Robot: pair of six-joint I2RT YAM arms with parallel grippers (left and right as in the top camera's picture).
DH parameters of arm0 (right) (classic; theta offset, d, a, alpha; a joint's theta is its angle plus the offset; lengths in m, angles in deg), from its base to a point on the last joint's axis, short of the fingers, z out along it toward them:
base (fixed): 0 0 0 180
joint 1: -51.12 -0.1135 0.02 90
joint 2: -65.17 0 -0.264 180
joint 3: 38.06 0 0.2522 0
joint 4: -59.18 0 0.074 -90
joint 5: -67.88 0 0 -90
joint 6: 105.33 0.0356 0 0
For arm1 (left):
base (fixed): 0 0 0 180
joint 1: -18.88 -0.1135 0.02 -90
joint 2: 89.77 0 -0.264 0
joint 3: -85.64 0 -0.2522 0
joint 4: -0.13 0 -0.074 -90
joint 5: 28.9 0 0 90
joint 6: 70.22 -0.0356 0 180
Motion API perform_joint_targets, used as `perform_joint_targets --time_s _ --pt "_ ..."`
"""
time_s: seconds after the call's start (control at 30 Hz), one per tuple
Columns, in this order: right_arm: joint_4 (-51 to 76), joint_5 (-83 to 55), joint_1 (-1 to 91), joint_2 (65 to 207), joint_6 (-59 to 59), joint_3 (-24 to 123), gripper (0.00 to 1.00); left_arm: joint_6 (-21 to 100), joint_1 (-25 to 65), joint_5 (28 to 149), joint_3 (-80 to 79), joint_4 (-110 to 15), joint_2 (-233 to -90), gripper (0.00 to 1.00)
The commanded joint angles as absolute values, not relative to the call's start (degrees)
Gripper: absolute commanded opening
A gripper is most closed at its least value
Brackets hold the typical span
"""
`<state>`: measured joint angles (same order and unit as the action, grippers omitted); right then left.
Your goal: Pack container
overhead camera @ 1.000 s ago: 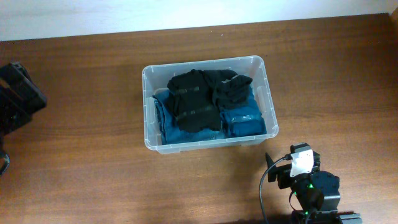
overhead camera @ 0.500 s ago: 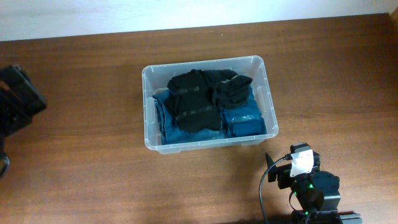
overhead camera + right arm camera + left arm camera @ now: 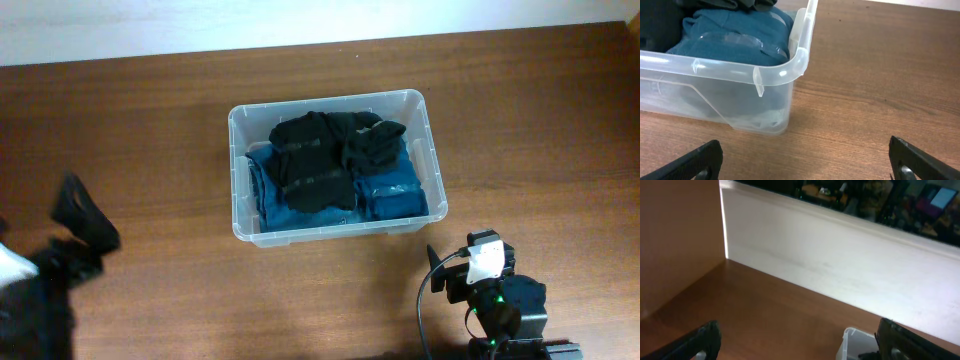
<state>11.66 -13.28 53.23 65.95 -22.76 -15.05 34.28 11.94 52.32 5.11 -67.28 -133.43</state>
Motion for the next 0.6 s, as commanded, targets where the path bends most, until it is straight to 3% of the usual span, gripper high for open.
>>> perform_joint_targets --time_s 0.0,0.57 --pt "11.77 -13.78 53.45 65.38 -22.08 -15.42 0.98 33.58 11.59 54.49 -8.35 -63.95 -124.65 0.99" --pt "11.74 -13.8 53.45 65.38 -22.08 -15.42 0.98 33.61 11.61 62.12 -57.44 -52.33 -93.54 0.99"
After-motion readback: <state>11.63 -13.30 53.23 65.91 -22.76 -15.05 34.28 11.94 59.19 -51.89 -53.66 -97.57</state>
